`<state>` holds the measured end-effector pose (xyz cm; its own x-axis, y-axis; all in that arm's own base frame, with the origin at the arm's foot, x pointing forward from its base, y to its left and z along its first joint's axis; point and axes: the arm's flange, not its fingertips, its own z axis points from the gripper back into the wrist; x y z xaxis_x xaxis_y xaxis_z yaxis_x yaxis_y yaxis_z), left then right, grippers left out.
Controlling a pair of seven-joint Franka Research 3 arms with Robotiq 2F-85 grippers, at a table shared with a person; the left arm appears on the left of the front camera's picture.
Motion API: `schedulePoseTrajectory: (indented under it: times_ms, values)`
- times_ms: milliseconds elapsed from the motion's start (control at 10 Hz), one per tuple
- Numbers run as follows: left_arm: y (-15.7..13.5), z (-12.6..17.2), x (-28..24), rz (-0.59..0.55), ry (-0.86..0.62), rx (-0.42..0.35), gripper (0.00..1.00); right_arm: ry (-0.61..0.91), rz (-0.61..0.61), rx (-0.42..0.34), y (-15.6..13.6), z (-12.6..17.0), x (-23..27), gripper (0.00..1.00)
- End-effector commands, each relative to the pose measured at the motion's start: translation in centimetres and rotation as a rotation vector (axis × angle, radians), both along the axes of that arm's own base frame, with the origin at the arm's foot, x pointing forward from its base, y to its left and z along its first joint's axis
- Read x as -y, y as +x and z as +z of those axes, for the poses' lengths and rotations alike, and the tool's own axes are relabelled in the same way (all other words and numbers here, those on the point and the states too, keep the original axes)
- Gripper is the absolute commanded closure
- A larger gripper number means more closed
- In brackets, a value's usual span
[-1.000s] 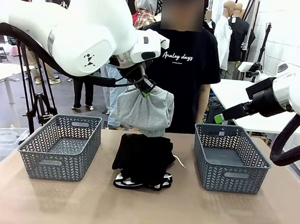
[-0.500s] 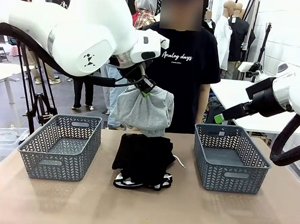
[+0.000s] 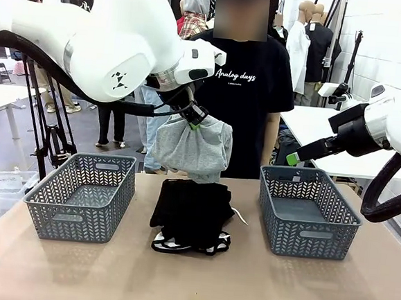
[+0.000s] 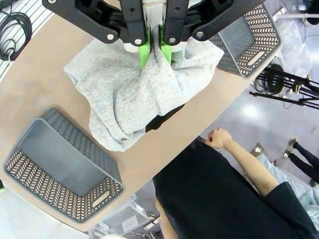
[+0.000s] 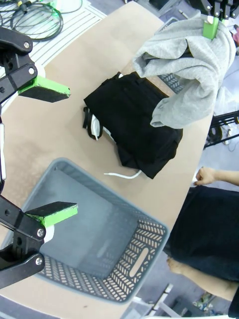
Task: Sort the tops and bottoms.
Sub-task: Lift clothes from the center of the table with your left hand.
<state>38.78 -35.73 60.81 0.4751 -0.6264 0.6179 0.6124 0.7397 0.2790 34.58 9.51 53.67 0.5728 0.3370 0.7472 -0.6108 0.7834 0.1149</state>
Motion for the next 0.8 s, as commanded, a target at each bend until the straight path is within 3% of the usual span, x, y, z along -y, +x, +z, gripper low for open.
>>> schedulePoseTrajectory:
  times_ms: [0,700]
  values:
    - [0.05,0.29,-0.15,0.001,-0.003,0.006,1.0,0.024,0.006,-0.008,0.17,-0.16,-0.06,0.0]
    - [0.05,0.29,-0.15,0.001,-0.003,0.006,1.0,0.024,0.006,-0.008,0.17,-0.16,-0.06,0.0]
